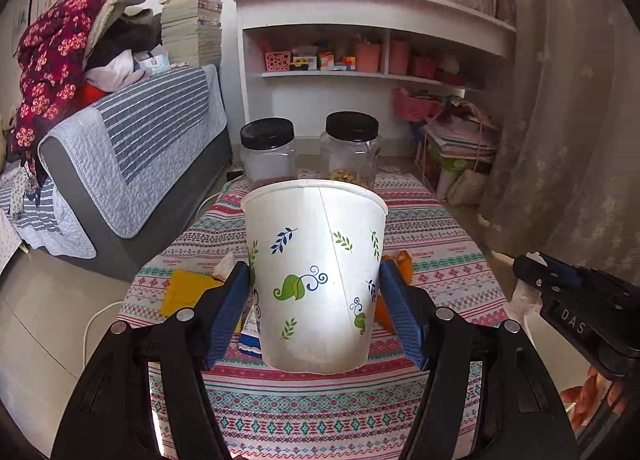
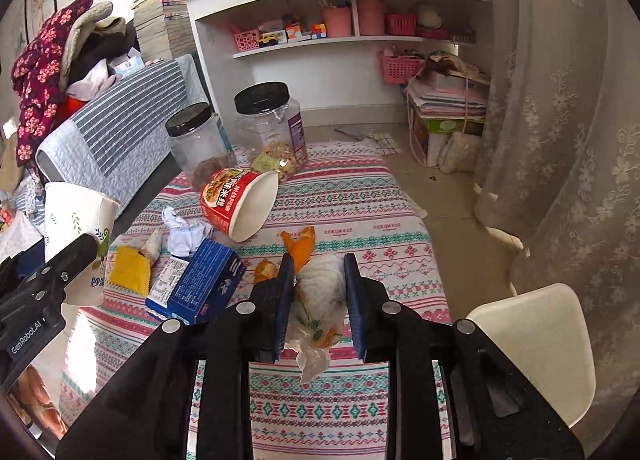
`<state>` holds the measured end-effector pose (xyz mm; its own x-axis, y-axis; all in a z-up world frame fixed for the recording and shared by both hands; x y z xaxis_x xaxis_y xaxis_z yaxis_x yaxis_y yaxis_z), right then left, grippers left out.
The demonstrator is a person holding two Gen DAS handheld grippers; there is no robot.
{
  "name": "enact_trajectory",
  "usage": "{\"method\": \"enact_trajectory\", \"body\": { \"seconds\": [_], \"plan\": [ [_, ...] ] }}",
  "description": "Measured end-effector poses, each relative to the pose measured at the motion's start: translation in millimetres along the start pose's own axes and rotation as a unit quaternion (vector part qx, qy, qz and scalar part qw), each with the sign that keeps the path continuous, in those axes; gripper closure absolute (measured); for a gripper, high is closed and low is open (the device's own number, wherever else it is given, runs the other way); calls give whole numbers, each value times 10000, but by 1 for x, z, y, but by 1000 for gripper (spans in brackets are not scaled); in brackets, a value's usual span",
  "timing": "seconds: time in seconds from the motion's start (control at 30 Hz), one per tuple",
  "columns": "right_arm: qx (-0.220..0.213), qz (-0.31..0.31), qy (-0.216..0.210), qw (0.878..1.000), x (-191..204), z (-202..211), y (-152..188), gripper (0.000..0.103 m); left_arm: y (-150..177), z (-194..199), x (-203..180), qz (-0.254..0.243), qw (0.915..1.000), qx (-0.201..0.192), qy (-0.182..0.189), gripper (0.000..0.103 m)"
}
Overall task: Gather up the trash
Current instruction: 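Carry the cup and tissue to the white bin and release both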
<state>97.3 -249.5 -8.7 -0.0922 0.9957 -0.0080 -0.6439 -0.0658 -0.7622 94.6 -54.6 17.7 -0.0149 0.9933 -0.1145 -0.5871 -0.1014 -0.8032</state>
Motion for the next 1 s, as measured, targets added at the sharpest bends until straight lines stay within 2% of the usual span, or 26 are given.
{"method": "enact_trajectory", "body": {
  "seconds": [0.23, 0.53, 0.6, 0.63, 0.7, 0.83, 1.0],
  "plan": [
    [-163, 106, 885, 9959, -42, 13, 6, 79, 12, -4, -41, -255, 9994, 4, 248, 38],
    [724, -576, 2045, 9745, -141, 4, 45, 78, 28, -12, -81, -522, 9975, 144, 454, 37],
    [871, -778, 2201, 9685, -159, 7, 53, 73, 32, -14, -93, -567, 9968, 175, 539, 37],
    [899, -893, 2234, 9665, -166, 10, 57, 59, 33, -15, -100, -591, 9963, 195, 590, 38],
    [880, -1072, 2362, 9618, -178, 17, 61, 39, 38, -16, -115, -659, 9950, 239, 705, 37],
    [679, -1224, 2572, 9562, -196, 34, 65, 25, 50, -15, -150, -875, 9914, 264, 933, 37],
    [577, -1234, 2760, 9515, -212, 48, 71, 21, 66, -15, -188, -1093, 9865, 376, 1159, 37]
  ]
}}
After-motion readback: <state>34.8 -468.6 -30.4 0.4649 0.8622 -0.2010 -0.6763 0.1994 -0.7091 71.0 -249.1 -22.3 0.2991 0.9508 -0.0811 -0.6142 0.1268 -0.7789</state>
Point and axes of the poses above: each gripper's, at about its wrist camera, not at the fingertips, and z roughly against the way its jaws point, x to its left, y to its underside, the point moved 2 cm from there along -z, roughly the way its jaws point, and after that the axes turned 10 degrees about z, right-handed, at the moved point
